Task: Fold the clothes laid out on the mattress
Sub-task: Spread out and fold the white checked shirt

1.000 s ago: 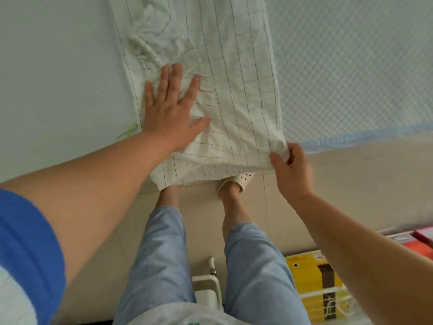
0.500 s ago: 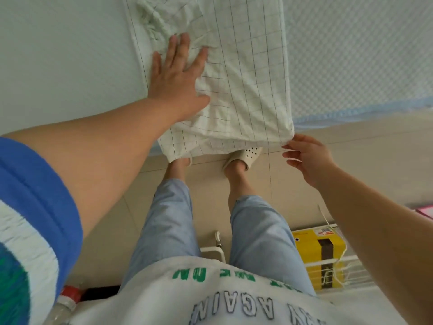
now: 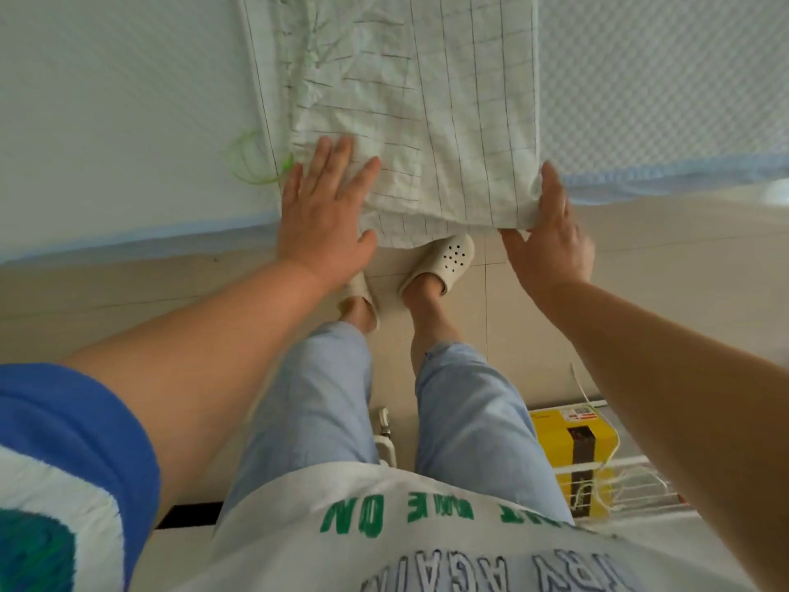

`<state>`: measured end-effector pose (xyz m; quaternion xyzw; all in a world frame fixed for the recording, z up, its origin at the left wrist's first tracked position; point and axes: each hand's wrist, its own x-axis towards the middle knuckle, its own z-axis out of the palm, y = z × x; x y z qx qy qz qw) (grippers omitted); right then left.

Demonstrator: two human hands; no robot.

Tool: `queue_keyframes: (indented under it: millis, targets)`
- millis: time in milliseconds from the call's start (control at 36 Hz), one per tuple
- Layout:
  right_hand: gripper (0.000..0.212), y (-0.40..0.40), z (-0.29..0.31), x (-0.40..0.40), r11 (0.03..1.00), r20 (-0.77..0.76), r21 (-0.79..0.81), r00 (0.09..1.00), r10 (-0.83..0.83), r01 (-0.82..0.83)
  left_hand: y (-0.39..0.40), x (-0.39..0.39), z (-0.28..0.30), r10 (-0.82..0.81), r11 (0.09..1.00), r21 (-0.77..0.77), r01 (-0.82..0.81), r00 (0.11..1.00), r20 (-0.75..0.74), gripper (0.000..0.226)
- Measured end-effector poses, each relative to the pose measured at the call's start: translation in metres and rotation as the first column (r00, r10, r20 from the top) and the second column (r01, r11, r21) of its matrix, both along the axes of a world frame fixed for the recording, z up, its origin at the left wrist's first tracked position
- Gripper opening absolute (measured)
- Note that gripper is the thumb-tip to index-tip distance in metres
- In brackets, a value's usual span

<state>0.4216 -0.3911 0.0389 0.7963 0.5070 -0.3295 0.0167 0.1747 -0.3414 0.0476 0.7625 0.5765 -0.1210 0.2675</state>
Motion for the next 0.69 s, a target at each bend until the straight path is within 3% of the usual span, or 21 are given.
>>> queue_keyframes:
  millis: [167,278,472,583,694]
  targets:
    - [0.06,0.002,0.004,-0.013,0.986,-0.021,0.152,0.998,-0.065,0.067,0.014,-0.012,-0.009,-0.09,0.996,0.026,0.09,0.996,0.009,0.075]
    - [0.052,0.008,0.009,-0.021,0.948,-0.047,0.153,0.96,-0.277,0.281,0.014,-0.018,-0.009,-0.118,0.993,0.015,0.118,0.993,0.01,0.075]
    - [0.031,-0.009,0.009,-0.016,0.859,-0.09,0.166,0.875,-0.475,0.484,0.014,-0.019,-0.014,-0.124,0.992,0.004,0.124,0.992,-0.002,0.075]
    - [0.028,-0.015,0.002,-0.014,0.816,-0.195,0.085,0.813,-0.549,0.572,0.01,-0.019,-0.01,-0.08,0.996,0.055,0.077,0.995,0.06,0.075]
    - [0.017,-0.011,-0.002,-0.014,0.736,-0.319,-0.049,0.687,-0.652,0.676,-0.009,-0.024,0.003,-0.006,0.978,0.207,-0.026,0.988,0.152,0.066]
